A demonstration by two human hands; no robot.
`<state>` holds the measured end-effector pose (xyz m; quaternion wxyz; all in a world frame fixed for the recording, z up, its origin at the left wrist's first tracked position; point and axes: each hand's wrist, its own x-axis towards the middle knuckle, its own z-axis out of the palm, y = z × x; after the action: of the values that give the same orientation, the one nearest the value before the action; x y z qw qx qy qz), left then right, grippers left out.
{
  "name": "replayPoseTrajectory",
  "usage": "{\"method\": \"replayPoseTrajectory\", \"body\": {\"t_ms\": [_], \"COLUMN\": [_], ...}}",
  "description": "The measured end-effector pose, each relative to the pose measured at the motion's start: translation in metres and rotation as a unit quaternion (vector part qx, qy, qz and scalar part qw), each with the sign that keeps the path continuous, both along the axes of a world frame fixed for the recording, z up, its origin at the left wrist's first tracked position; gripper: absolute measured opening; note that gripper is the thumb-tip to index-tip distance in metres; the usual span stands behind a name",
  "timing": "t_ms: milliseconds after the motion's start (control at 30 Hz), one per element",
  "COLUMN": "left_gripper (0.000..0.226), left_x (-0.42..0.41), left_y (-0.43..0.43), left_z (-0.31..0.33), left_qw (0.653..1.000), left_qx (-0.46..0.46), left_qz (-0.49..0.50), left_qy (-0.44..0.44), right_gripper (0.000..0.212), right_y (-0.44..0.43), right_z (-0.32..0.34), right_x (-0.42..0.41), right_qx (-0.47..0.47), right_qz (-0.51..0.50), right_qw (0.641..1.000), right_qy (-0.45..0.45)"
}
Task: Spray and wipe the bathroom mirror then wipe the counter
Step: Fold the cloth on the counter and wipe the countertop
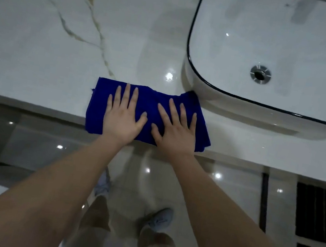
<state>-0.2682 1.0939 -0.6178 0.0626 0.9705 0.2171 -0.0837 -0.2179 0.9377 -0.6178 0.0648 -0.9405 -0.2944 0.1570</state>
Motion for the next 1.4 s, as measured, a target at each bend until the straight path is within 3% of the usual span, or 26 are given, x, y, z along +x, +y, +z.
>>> {"method": "replayPoseTrajectory", "body": {"t_ms": [167,433,633,900,1100,1400], "left_gripper": [0.074,0.075,0.065,0.062,0.068,0.072], "left_x": [0.031,0.078,0.122,0.182,0.234,0.289], "left_y": [-0.098,-0.239,-0.339,-0.427,-0.462,-0.485], "left_z": [0.005,0.003,-0.002,-0.013,-0.013,-0.011], "left_qw": [0.996,0.981,0.951,0.916,0.942,0.968], "left_qx": [0.006,-0.029,-0.048,-0.029,-0.056,-0.077], "left_qz": [-0.086,-0.193,-0.305,-0.398,-0.327,-0.230], "left_qy": [0.020,0.010,-0.013,-0.040,-0.054,-0.064], "right_gripper": [0.073,0.061,0.060,0.059,0.059,0.059], "right_y": [-0.103,-0.243,-0.342,-0.429,-0.458,-0.469], "right_z": [-0.003,-0.003,-0.003,-0.010,-0.009,-0.009], "right_x": [0.021,0.052,0.080,0.126,0.170,0.227], "right_qx": [-0.016,-0.029,-0.037,-0.027,-0.029,-0.024], "right_qz": [-0.083,-0.221,-0.311,-0.360,-0.401,-0.367], "right_qw": [0.996,0.975,0.950,0.931,0.914,0.928], "right_qy": [-0.016,-0.019,-0.017,-0.051,-0.054,-0.054]}}
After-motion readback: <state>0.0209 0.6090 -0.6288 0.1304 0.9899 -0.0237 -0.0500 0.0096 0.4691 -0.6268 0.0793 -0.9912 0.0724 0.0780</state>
